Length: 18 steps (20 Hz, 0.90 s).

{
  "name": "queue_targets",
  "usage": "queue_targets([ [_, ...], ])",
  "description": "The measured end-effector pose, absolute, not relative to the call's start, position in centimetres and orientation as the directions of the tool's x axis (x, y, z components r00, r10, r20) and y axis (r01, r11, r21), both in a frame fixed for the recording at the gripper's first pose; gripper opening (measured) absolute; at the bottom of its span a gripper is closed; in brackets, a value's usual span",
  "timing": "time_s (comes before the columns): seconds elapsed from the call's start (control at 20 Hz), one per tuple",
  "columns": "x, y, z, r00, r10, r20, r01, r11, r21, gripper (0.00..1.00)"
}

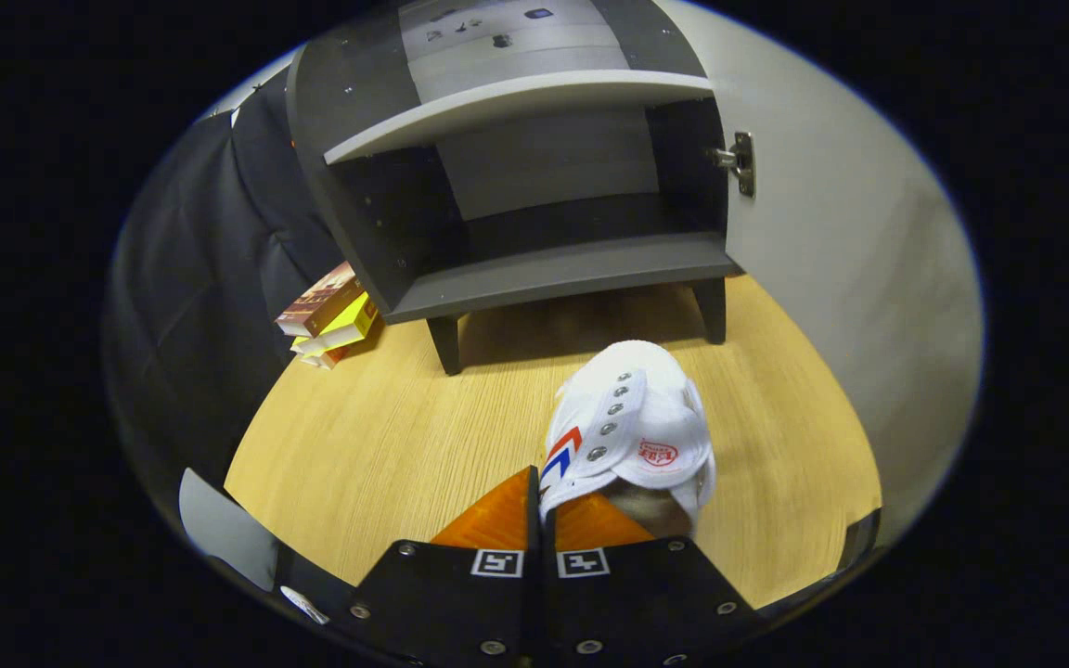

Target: Open the shoe cabinet door, grab the shoes and put them into the shoe cabinet, then close the shoe cabinet door.

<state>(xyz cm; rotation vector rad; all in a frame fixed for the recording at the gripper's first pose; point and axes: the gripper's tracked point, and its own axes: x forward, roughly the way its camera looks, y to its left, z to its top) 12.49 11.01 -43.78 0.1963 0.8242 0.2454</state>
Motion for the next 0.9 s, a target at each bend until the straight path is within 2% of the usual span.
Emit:
queue_targets([
  [0.9,15.1,13.7,-21.4,0.856,0.177,-0.486,-0.108,0.980,0.167,0.00],
])
